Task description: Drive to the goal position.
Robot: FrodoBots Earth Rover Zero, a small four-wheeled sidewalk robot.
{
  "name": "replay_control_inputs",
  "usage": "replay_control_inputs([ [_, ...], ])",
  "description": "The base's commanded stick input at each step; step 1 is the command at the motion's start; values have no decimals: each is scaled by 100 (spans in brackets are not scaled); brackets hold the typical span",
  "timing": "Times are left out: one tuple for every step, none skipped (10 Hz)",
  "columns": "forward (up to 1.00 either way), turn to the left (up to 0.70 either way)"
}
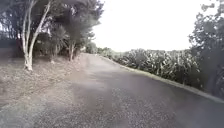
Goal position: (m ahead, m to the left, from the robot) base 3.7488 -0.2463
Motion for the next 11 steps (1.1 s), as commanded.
replay_control_inputs([
  [8, 1],
  [8, 1],
  [7, 1],
  [7, 1],
  [7, 1],
  [8, 1],
  [8, 1],
  [8, 1],
  [8, 1],
  [8, 1],
  [8, 1],
])
